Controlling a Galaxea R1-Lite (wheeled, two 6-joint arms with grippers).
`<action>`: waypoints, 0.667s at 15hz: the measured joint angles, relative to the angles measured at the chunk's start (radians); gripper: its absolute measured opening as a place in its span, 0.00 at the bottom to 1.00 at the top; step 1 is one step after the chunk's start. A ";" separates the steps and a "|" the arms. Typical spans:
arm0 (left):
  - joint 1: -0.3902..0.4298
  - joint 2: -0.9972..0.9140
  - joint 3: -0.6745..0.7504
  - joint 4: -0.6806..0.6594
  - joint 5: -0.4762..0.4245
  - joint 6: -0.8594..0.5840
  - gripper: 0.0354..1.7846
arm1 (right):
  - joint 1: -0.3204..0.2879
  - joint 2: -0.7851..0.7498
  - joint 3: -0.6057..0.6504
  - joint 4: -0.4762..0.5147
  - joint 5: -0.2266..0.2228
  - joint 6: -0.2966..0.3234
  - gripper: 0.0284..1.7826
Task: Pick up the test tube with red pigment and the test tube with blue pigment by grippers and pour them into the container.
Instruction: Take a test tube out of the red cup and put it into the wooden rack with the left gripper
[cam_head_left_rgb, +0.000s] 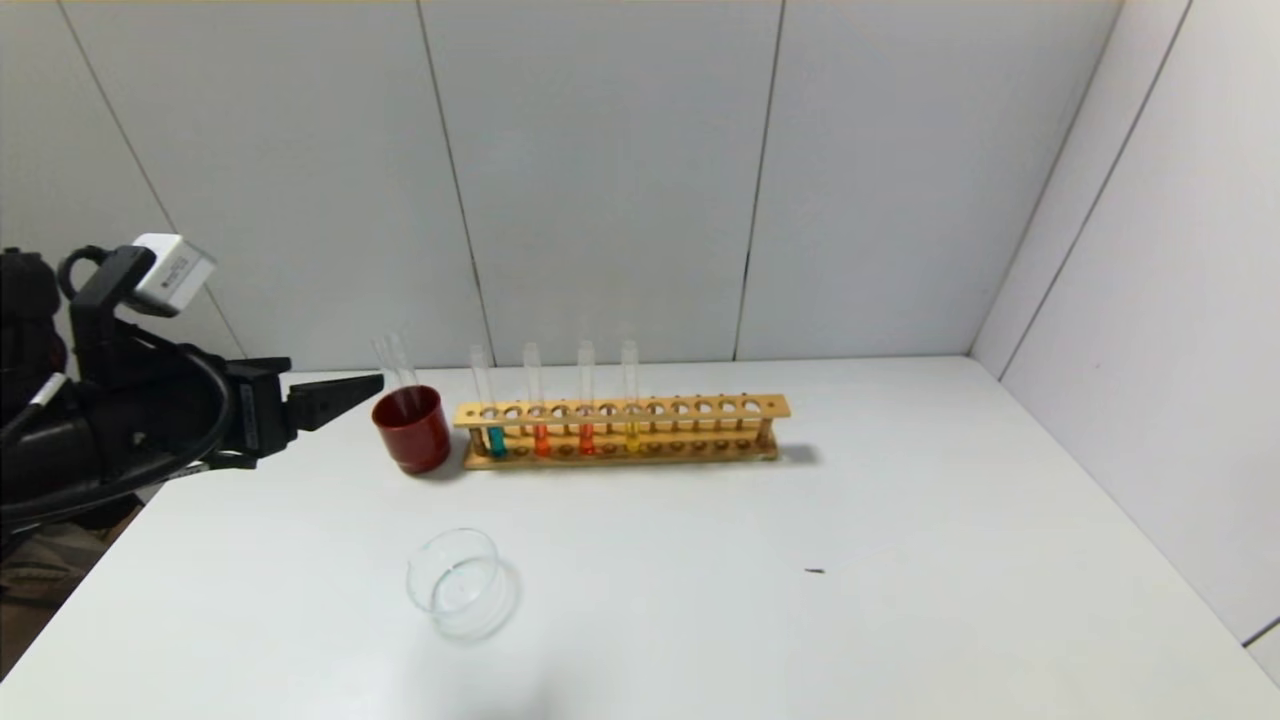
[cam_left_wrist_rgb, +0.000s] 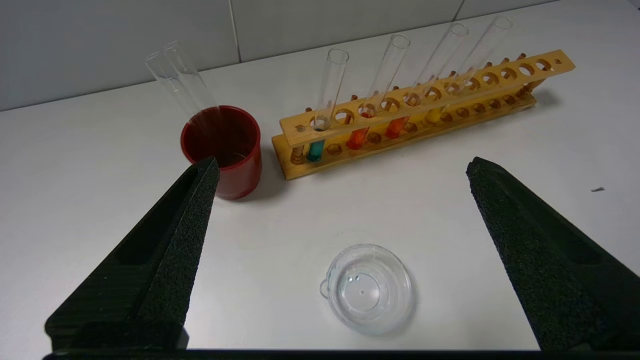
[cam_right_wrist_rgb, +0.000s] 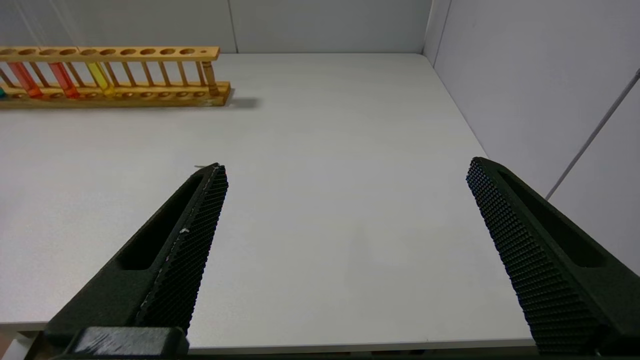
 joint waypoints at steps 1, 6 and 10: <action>-0.001 0.045 0.000 -0.044 -0.011 -0.003 0.97 | 0.000 0.000 0.000 0.000 0.000 0.000 0.98; -0.016 0.260 -0.044 -0.192 -0.029 -0.005 0.97 | 0.000 0.000 0.000 0.000 0.000 0.000 0.98; -0.048 0.407 -0.147 -0.204 -0.027 -0.005 0.97 | 0.000 0.000 0.000 0.000 0.000 0.000 0.98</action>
